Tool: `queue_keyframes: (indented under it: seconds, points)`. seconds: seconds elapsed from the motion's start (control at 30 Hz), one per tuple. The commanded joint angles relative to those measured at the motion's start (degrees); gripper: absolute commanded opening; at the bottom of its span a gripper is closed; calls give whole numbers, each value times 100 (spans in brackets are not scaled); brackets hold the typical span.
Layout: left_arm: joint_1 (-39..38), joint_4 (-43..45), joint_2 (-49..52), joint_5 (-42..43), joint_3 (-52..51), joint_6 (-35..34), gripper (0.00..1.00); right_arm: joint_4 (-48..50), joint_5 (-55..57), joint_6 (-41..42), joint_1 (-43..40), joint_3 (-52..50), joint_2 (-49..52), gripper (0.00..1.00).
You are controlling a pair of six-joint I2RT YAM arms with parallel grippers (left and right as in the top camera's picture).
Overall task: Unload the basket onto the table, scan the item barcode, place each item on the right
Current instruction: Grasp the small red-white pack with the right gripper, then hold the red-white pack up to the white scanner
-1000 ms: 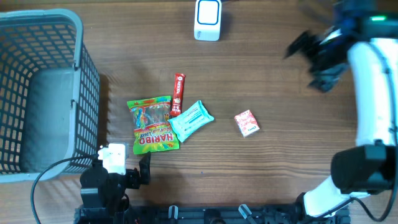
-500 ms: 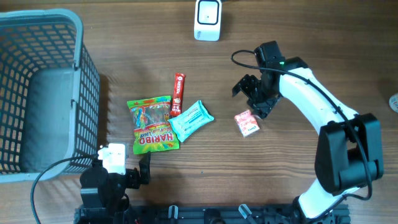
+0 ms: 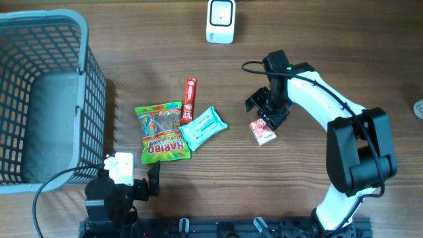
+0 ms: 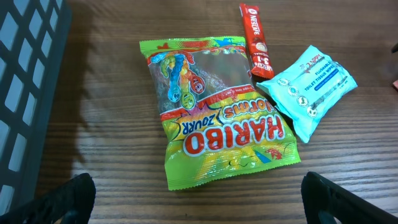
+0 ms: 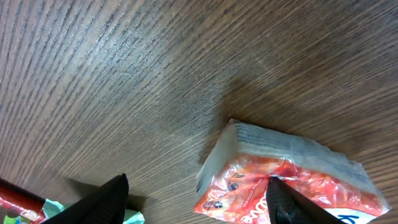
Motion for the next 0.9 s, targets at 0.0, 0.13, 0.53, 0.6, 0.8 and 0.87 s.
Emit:
queue_keyframes:
  seconds: [0.0,0.13,0.53,0.6,0.8,0.87]
  points:
    - [31,15,-48,-13,7,-50,100,-295,-122,79,33,153,111,70]
    - [31,15,-48,-13,7,-52,100,-787,-122,-70,35,568,101,74]
    - [31,15,-48,-13,7,-52,100,-557,603,743,35,-131,122,80]
    - [31,15,-48,-13,7,-52,100,-483,481,739,42,-195,170,72]
    - [31,15,-48,-13,7,-52,100,-127,614,619,61,-468,221,5]
    - [31,15,-48,-13,7,-52,100,184,221,-22,61,-461,219,4]
